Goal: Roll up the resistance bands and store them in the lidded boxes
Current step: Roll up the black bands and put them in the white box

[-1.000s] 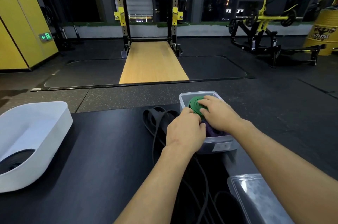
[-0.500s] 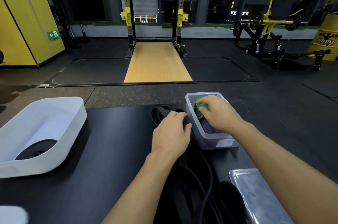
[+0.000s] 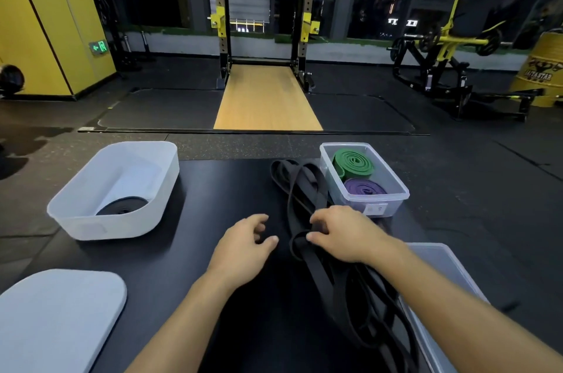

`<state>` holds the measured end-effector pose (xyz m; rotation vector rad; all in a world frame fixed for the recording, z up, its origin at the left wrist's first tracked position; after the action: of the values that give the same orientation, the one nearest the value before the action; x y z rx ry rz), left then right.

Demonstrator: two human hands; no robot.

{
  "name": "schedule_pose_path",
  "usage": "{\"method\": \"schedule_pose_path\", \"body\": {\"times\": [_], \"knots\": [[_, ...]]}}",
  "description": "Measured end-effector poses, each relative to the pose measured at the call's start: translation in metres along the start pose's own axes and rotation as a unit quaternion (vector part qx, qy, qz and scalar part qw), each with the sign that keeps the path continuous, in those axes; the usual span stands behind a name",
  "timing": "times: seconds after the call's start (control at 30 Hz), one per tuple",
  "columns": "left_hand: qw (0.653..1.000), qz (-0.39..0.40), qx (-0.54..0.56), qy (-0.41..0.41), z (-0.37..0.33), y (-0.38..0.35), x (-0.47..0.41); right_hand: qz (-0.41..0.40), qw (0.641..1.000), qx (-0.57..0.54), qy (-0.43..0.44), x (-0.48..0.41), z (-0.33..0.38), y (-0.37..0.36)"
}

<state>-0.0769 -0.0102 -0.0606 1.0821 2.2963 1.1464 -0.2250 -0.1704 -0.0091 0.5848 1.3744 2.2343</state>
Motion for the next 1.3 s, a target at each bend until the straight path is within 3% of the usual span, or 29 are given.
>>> {"method": "schedule_pose_path", "body": {"times": [0.17, 0.27, 0.4, 0.53, 0.67, 0.77, 0.87, 0.93, 1.0, 1.1, 1.23, 1.3], "knots": [[0.993, 0.038, 0.11, 0.019, 0.022, 0.001, 0.037, 0.045, 0.993, 0.066, -0.09, 0.008, 0.021, -0.017], [0.991, 0.056, 0.122, 0.011, 0.027, 0.002, 0.054, 0.005, 0.992, 0.108, -0.069, 0.007, 0.032, -0.026], [0.988, 0.073, 0.138, 0.006, 0.028, 0.002, 0.066, -0.02, 0.998, 0.051, -0.039, 0.006, 0.039, -0.036], [0.983, 0.081, 0.164, 0.012, 0.024, 0.005, 0.063, -0.077, 0.994, 0.077, 0.026, 0.013, 0.05, -0.039], [0.955, 0.099, 0.275, 0.044, 0.011, 0.007, 0.06, -0.087, 0.99, -0.042, 0.106, 0.021, 0.058, -0.042], [0.888, 0.152, 0.425, 0.084, -0.004, 0.008, 0.059, -0.117, 0.968, -0.183, 0.122, 0.026, 0.064, -0.038], [0.821, 0.182, 0.538, 0.06, -0.018, 0.011, 0.058, -0.13, 0.925, -0.346, 0.09, 0.033, 0.079, -0.029], [0.812, 0.163, 0.559, 0.044, -0.025, 0.015, 0.055, -0.146, 0.896, -0.414, 0.069, 0.036, 0.086, -0.026], [0.804, 0.149, 0.575, 0.038, -0.029, 0.024, 0.052, -0.105, 0.884, -0.452, 0.058, 0.04, 0.091, -0.028], [0.815, 0.14, 0.56, 0.044, -0.025, 0.039, 0.049, -0.064, 0.874, -0.481, 0.036, 0.049, 0.089, -0.038], [0.88, 0.144, 0.452, 0.005, -0.019, 0.052, 0.054, -0.124, 0.943, -0.288, 0.109, 0.06, 0.076, -0.051], [0.904, 0.132, 0.407, -0.001, -0.017, 0.054, 0.056, -0.131, 0.949, -0.268, 0.106, 0.068, 0.075, -0.058]]}}
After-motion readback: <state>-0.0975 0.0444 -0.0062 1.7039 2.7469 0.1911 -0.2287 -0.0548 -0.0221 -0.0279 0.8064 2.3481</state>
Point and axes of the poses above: each hand's wrist, its own x-axis away from the middle knuckle, its own y-axis out of the back of the hand, z = x × y, the point moved 1 cm from there along -x, towards the middle knuckle, and after that the axes turned 13 degrees about -x, right-handed, at the moved point
